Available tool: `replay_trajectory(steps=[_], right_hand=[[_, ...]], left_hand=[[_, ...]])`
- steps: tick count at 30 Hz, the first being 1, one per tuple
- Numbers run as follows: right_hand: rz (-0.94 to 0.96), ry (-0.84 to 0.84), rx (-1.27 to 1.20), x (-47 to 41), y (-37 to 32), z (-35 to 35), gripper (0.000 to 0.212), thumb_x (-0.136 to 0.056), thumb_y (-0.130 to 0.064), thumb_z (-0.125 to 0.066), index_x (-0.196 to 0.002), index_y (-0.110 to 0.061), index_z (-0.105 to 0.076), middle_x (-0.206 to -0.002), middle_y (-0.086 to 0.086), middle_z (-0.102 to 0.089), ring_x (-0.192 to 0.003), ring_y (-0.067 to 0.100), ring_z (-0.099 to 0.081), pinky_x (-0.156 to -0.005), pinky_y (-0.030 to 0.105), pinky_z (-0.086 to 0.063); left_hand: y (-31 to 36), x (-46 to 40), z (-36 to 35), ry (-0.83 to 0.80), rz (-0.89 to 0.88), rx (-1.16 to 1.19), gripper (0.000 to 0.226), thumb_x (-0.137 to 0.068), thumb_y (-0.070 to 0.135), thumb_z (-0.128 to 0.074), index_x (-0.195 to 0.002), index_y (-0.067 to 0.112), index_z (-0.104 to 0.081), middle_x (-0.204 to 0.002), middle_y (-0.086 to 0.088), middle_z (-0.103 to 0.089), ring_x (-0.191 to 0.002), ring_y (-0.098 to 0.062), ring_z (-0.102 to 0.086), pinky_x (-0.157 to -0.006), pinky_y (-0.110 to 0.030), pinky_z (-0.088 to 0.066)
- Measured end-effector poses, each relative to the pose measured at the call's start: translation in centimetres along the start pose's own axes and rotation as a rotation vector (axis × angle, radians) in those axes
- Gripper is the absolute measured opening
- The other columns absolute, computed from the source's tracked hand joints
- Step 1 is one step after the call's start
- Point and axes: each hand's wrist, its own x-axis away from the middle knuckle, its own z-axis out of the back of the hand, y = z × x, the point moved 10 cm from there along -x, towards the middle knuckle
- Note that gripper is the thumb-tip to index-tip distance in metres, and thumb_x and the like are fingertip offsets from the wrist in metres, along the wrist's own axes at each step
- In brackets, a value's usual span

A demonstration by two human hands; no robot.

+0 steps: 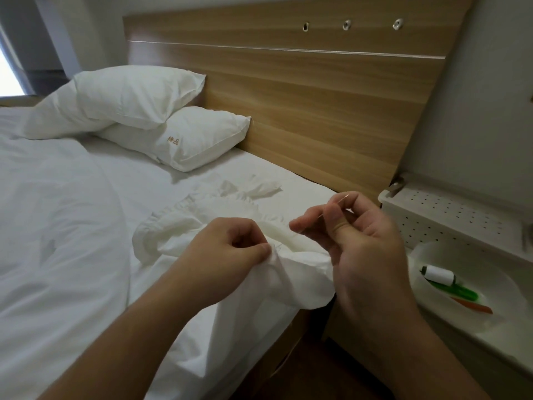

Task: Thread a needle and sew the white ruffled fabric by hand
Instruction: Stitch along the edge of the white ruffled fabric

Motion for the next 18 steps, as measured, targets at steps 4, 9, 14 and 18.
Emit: replay_trajectory(steps=[4, 9, 14, 18], right_hand=[[-0.136, -0.028, -0.313, -0.8, 0.2, -0.1, 0.023, -0.108, -0.012, -0.044, -0.088, -0.007, -0.052, -0.066, 0.006, -0.044, -0.052, 0.02, -0.044, -0.056, 0.037, -0.053], [-0.018, -0.115, 0.44, -0.9, 0.5, 0.5, 0.009, -0.102, -0.024, -0.062, -0.095, -0.026, -0.057, -0.061, -0.01, -0.047, -0.056, 0.01, -0.042, -0.052, 0.028, -0.038], [0.149, -0.326, 1.138, -0.1, 1.6, -1.5, 0.027, -0.086, -0.043, -0.08, -0.101, -0.038, -0.06, -0.066, -0.019, -0.048, -0.065, 0.005, -0.055, -0.052, 0.013, -0.039], [0.184, -0.213, 1.154, -0.5, 1.3, -0.8, 0.014, -0.09, -0.045, -0.076, -0.09, -0.033, -0.068, -0.065, -0.022, -0.051, -0.061, 0.004, -0.055, -0.054, 0.011, -0.036]], left_hand=[[-0.5, -0.2, -0.2, -0.029, 0.038, 0.065, 0.019, -0.095, 0.021, -0.073, -0.076, 0.016, -0.074, -0.076, -0.004, -0.073, -0.073, -0.02, -0.067, -0.076, -0.041, -0.053], [-0.4, -0.3, -0.4, -0.036, 0.027, 0.037, 0.021, -0.097, 0.023, -0.069, -0.076, 0.019, -0.073, -0.069, 0.009, -0.067, -0.067, -0.003, -0.061, -0.071, -0.028, -0.047], [0.0, -0.2, -0.2, -0.02, -0.016, 0.011, 0.02, -0.098, 0.024, -0.067, -0.08, 0.023, -0.075, -0.075, 0.004, -0.071, -0.071, -0.01, -0.065, -0.072, -0.031, -0.052], [0.9, -0.1, -0.6, -0.071, -0.114, 0.083, 0.013, -0.099, 0.023, -0.069, -0.097, 0.034, -0.076, -0.067, -0.009, -0.062, -0.057, -0.017, -0.054, -0.06, -0.032, -0.046]])
